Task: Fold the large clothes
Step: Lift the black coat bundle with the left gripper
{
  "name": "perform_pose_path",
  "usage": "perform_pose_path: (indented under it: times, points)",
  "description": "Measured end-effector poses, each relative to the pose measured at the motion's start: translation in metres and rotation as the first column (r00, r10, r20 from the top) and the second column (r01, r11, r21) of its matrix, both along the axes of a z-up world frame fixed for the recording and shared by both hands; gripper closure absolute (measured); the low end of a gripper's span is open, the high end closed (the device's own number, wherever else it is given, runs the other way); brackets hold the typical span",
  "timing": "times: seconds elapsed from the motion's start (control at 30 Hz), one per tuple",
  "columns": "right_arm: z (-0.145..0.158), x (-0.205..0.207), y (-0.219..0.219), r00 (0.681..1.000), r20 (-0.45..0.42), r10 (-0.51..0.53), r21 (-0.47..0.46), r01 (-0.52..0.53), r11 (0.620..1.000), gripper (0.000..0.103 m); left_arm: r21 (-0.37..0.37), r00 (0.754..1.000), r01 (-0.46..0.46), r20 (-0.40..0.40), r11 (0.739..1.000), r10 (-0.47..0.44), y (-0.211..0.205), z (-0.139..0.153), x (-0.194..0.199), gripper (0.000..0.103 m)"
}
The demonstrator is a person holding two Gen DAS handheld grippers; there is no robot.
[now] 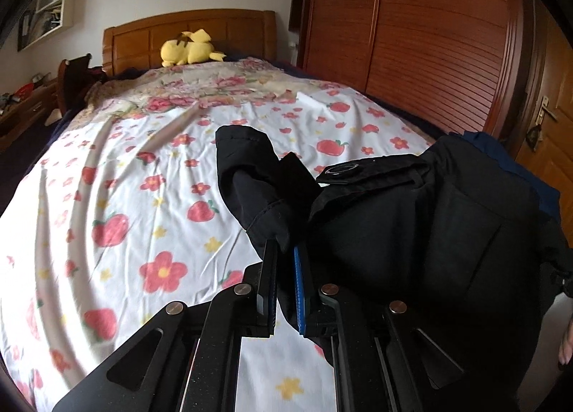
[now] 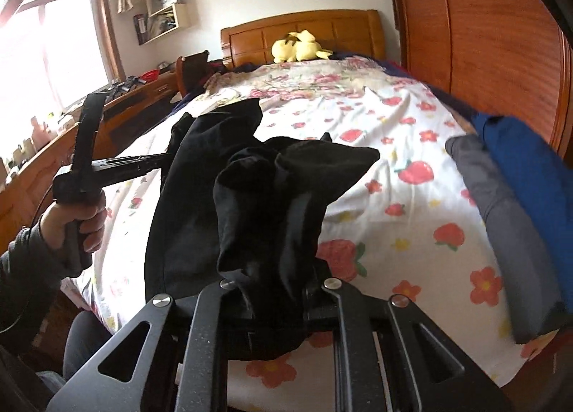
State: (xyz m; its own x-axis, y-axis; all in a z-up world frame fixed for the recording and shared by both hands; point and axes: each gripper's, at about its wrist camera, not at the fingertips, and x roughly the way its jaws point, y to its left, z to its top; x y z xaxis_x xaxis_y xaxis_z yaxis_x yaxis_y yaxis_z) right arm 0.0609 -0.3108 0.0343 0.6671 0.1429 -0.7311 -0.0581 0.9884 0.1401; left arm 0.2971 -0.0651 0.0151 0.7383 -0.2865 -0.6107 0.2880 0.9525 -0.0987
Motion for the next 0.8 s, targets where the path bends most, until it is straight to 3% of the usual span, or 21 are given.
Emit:
perform_pose_path:
  times: [0.43,0.8]
  points:
    - [0.012,-0.006,0.024,0.995,0.037,0.09,-0.096,-0.086,0.992,0.088,0.038,0.995,-0.058,0.083,0.998,0.055,0.004,0.021,-0.064,0.095]
    - [0.017,0.001,0.007,0.991,0.072,0.112,-0.104,-0.104,0.989,0.088,0.064,0.994,-0.056,0.098,0.996,0.049,-0.011,0.017,-0.055,0.096]
